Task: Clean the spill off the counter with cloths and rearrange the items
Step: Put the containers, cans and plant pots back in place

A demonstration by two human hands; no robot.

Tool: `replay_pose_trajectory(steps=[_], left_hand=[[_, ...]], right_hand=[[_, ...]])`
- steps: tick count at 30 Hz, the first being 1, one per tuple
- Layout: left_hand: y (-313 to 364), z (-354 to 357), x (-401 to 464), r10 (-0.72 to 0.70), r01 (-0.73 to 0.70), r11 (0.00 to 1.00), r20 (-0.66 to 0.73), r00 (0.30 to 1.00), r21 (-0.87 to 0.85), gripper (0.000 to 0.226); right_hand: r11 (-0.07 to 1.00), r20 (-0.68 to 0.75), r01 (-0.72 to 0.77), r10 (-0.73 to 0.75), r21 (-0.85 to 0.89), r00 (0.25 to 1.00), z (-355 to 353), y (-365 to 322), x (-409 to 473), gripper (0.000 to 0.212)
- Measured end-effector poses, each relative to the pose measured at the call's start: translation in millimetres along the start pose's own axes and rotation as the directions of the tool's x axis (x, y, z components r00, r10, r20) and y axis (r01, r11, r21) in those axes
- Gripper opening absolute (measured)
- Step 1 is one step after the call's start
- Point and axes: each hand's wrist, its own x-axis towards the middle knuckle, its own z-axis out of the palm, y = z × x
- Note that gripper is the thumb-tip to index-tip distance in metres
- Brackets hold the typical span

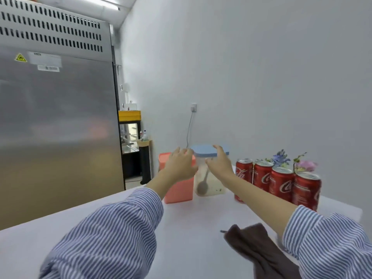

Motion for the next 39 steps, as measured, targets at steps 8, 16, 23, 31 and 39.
replay_pose_trajectory(steps=[8, 16, 23, 31, 39], left_hand=[[10.9, 50.6, 45.8, -0.183, 0.19, 0.972, -0.06, 0.981, 0.139, 0.044], [17.6, 61.9, 77.8, -0.132, 0.114, 0.961, 0.058, 0.99, 0.254, 0.084], [30.8, 59.8, 90.4, -0.07, 0.056, 0.995, -0.167, 0.984, -0.082, 0.056], [44.5, -37.9, 69.0, -0.239, -0.125, 0.833, -0.555, 0.797, -0.538, 0.038], [-26.2, -134.2, -21.5, -0.285, -0.033, 0.913, -0.695, 0.66, -0.406, 0.039]], right_hand=[[1.0, -0.052, 0.014, -0.015, -0.028, 0.999, -33.4, 32.8, 66.5, 0.053], [0.924, 0.104, -0.29, 0.272, 0.249, 0.957, -11.9, 47.9, 89.1, 0.051], [0.959, 0.024, -0.154, 0.153, 0.236, 0.988, -25.6, 40.9, 86.3, 0.041], [0.944, -0.212, 0.312, -0.285, 0.109, 0.935, -42.6, -62.2, 62.0, 0.038], [0.859, -0.063, 0.474, -0.471, 0.195, 0.88, 18.8, -168.2, 5.0, 0.041]])
